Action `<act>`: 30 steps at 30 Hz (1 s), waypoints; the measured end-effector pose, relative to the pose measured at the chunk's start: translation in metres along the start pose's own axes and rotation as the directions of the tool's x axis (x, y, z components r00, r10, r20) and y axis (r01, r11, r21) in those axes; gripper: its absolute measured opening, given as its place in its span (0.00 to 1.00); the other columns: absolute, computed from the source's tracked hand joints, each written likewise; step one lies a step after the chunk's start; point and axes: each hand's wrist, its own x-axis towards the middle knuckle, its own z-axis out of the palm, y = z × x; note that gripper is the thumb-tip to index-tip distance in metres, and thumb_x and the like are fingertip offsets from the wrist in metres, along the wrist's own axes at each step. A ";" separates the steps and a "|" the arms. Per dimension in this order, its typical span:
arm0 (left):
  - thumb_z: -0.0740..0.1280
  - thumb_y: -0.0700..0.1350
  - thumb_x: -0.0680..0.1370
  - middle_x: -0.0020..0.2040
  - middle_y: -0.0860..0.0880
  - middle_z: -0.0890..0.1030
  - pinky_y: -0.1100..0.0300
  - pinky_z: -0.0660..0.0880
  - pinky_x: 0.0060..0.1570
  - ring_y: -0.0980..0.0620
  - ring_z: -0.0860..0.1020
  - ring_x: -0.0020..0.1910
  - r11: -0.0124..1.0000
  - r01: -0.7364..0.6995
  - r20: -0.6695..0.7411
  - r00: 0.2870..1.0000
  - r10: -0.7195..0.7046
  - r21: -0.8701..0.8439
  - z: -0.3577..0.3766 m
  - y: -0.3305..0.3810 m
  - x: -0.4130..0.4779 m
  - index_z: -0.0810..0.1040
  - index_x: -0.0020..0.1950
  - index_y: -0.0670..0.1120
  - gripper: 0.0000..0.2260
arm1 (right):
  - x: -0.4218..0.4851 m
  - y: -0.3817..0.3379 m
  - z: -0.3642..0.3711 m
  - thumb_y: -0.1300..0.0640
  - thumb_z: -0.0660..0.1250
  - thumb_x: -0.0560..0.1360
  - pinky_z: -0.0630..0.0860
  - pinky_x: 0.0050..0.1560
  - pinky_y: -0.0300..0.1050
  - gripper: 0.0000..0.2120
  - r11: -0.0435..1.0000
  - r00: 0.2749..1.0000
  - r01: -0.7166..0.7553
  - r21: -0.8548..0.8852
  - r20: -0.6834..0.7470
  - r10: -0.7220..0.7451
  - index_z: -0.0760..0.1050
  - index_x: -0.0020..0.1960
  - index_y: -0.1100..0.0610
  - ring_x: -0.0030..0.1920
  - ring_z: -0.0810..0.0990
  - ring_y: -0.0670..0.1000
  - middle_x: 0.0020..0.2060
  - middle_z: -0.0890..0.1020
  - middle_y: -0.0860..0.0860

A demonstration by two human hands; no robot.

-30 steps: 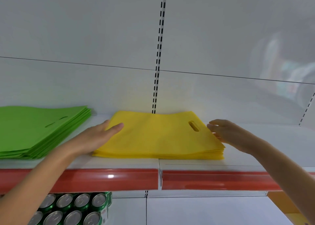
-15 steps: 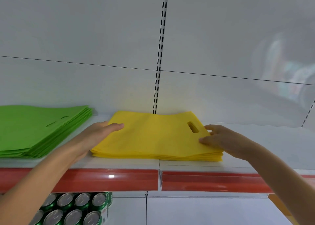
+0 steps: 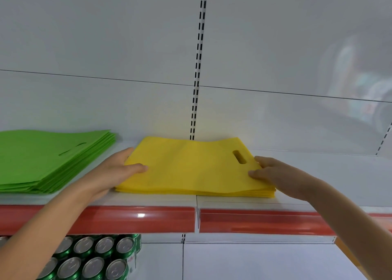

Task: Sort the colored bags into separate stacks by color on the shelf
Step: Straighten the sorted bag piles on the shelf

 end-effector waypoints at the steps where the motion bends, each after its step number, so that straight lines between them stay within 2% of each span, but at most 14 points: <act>1: 0.68 0.39 0.75 0.65 0.53 0.70 0.67 0.64 0.54 0.56 0.66 0.64 1.000 -0.007 -0.022 1.000 0.007 0.003 0.003 0.002 -0.001 0.63 0.73 0.45 0.28 | -0.001 -0.001 0.001 0.65 0.61 0.78 0.75 0.46 0.34 0.17 1.000 1.000 0.012 0.006 0.026 -0.012 0.69 0.66 0.62 0.47 0.79 0.49 0.54 0.80 0.54; 3: 0.68 0.37 0.74 0.57 0.54 0.70 0.68 0.64 0.44 0.59 0.66 0.55 1.000 -0.009 -0.030 1.000 0.009 0.014 0.009 0.003 0.000 0.64 0.72 0.44 0.27 | 0.000 0.000 0.000 0.68 0.62 0.77 0.78 0.45 0.36 0.14 0.999 0.999 0.025 0.028 0.028 -0.026 0.73 0.62 0.63 0.46 0.80 0.50 0.52 0.81 0.57; 5: 0.69 0.37 0.74 0.55 0.55 0.72 0.72 0.66 0.43 0.58 0.70 0.51 1.000 0.021 -0.006 1.000 -0.021 0.008 0.009 0.003 0.000 0.64 0.71 0.45 0.28 | -0.001 0.001 -0.003 0.70 0.63 0.75 0.79 0.46 0.38 0.14 0.995 0.999 0.020 0.094 0.048 -0.024 0.74 0.60 0.63 0.46 0.81 0.51 0.53 0.81 0.60; 6: 0.71 0.38 0.73 0.58 0.54 0.73 0.74 0.67 0.48 0.57 0.72 0.54 0.999 0.040 0.006 0.999 -0.040 0.005 0.006 0.003 0.001 0.64 0.71 0.46 0.29 | 0.000 0.001 -0.006 0.70 0.66 0.73 0.79 0.47 0.39 0.16 0.991 0.998 0.016 0.132 0.053 -0.023 0.74 0.61 0.64 0.47 0.82 0.51 0.54 0.81 0.60; 8: 0.74 0.44 0.70 0.71 0.47 0.66 0.63 0.62 0.63 0.51 0.66 0.69 0.995 0.101 0.012 0.995 -0.100 -0.022 -0.002 0.003 0.002 0.59 0.74 0.44 0.38 | 0.000 0.001 -0.009 0.68 0.71 0.69 0.76 0.51 0.43 0.27 0.976 0.999 -0.024 0.218 0.029 0.018 0.69 0.66 0.65 0.50 0.80 0.52 0.56 0.79 0.58; 11: 0.71 0.48 0.73 0.75 0.45 0.60 0.55 0.58 0.69 0.48 0.61 0.73 0.995 0.093 -0.025 0.995 -0.092 0.040 -0.013 0.005 0.001 0.56 0.76 0.45 0.36 | -0.005 -0.002 -0.015 0.67 0.69 0.72 0.74 0.48 0.44 0.29 0.967 0.992 -0.081 0.243 -0.071 0.101 0.62 0.70 0.64 0.49 0.77 0.51 0.53 0.75 0.55; 14: 0.71 0.56 0.71 0.75 0.44 0.60 0.54 0.59 0.69 0.48 0.60 0.73 0.971 0.057 -0.033 0.998 -0.051 0.233 -0.022 0.004 -0.005 0.54 0.76 0.45 0.41 | -0.015 -0.002 -0.020 0.60 0.75 0.67 0.74 0.51 0.45 0.36 0.985 0.994 -0.073 0.154 -0.073 0.085 0.63 0.70 0.63 0.50 0.77 0.52 0.56 0.75 0.56; 16: 0.70 0.72 0.56 0.75 0.47 0.59 0.56 0.60 0.69 0.49 0.61 0.73 0.916 0.053 0.050 0.996 -0.080 0.397 -0.022 0.006 -0.010 0.50 0.77 0.47 0.58 | -0.022 -0.004 -0.021 0.43 0.83 0.49 0.73 0.54 0.43 0.53 0.999 0.999 -0.033 -0.035 -0.004 0.033 0.65 0.69 0.53 0.53 0.78 0.48 0.57 0.77 0.52; 17: 0.66 0.78 0.47 0.75 0.49 0.59 0.58 0.61 0.68 0.51 0.61 0.73 0.889 0.028 0.097 0.992 -0.081 0.456 -0.022 0.005 -0.014 0.48 0.77 0.50 0.66 | -0.024 -0.003 -0.021 0.35 0.81 0.41 0.74 0.54 0.40 0.60 0.986 0.999 0.006 -0.167 0.036 0.000 0.64 0.69 0.48 0.54 0.78 0.46 0.59 0.76 0.50; 19: 0.59 0.81 0.37 0.72 0.58 0.61 0.65 0.66 0.62 0.55 0.65 0.69 0.847 -0.052 0.173 0.984 -0.048 0.529 -0.023 0.000 -0.016 0.49 0.75 0.58 0.68 | -0.025 -0.004 -0.021 0.29 0.76 0.36 0.74 0.49 0.33 0.65 0.947 0.995 0.066 -0.316 0.097 -0.037 0.61 0.71 0.42 0.55 0.76 0.40 0.61 0.73 0.44; 20: 0.60 0.82 0.38 0.70 0.60 0.62 0.67 0.67 0.59 0.56 0.67 0.66 0.830 -0.101 0.198 0.980 -0.011 0.549 -0.024 -0.005 -0.016 0.50 0.73 0.63 0.65 | -0.024 -0.005 -0.020 0.28 0.75 0.36 0.74 0.46 0.30 0.65 0.933 0.993 0.086 -0.348 0.107 -0.052 0.61 0.71 0.41 0.55 0.75 0.38 0.61 0.72 0.41; 22: 0.62 0.81 0.42 0.70 0.59 0.66 0.61 0.70 0.60 0.55 0.70 0.65 0.790 -0.171 0.220 0.974 0.047 0.589 -0.026 -0.011 -0.014 0.51 0.73 0.65 0.61 | -0.025 -0.008 -0.018 0.27 0.73 0.37 0.72 0.48 0.31 0.63 0.894 0.991 0.110 -0.435 0.115 -0.066 0.60 0.71 0.38 0.55 0.75 0.38 0.62 0.70 0.38; 26: 0.56 0.83 0.38 0.70 0.55 0.70 0.55 0.71 0.60 0.52 0.71 0.66 0.755 -0.147 0.140 0.987 0.074 0.638 -0.025 -0.017 -0.012 0.54 0.74 0.62 0.65 | -0.026 -0.009 -0.014 0.24 0.69 0.37 0.67 0.54 0.38 0.62 0.788 0.997 0.082 -0.611 0.061 -0.056 0.62 0.70 0.38 0.59 0.71 0.45 0.60 0.68 0.41; 30: 0.54 0.83 0.36 0.67 0.56 0.72 0.55 0.71 0.59 0.51 0.72 0.64 0.750 -0.129 0.098 0.992 0.086 0.649 -0.022 -0.012 -0.010 0.58 0.73 0.62 0.66 | -0.019 -0.012 -0.015 0.39 0.77 0.58 0.70 0.57 0.43 0.44 0.707 0.989 0.068 -0.704 -0.046 -0.141 0.64 0.70 0.42 0.64 0.72 0.48 0.65 0.72 0.48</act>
